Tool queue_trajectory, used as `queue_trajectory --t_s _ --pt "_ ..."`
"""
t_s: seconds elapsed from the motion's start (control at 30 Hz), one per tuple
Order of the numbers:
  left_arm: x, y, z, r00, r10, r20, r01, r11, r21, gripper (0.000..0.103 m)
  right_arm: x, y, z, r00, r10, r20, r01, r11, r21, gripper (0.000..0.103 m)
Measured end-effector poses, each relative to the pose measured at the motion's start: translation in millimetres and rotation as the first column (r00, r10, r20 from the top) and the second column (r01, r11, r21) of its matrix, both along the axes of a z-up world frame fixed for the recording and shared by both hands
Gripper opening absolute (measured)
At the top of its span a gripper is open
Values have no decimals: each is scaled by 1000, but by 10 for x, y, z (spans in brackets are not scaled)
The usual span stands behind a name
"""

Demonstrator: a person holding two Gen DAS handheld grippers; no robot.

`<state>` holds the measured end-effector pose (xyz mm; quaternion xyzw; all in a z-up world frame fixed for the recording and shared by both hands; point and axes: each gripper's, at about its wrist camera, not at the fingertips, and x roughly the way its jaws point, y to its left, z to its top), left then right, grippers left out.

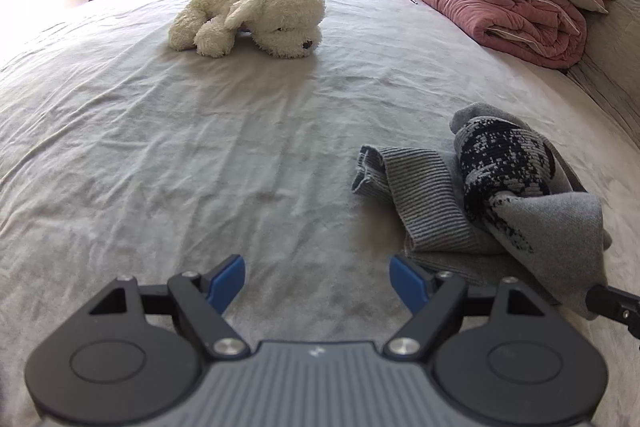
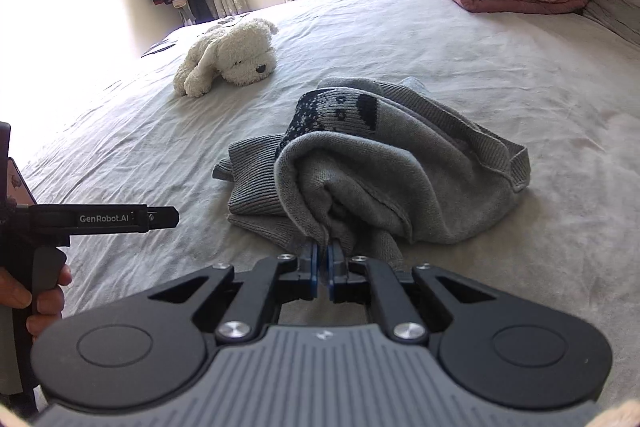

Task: Fold clothes

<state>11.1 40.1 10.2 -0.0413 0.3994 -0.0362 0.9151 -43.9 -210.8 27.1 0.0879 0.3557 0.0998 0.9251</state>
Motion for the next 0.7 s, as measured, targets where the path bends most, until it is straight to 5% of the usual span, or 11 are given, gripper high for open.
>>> queue_trajectory --t_s 0.5,0.7 --pt "102 -246 -156 997 -47 65 50 998 -48 81 -463 -912 135 986 -163 25 162 986 48 5" --pt "184 -131 -161 998 14 61 -8 995 -104 81 -425 -1268 79 969 -249 1 248 967 53 5"
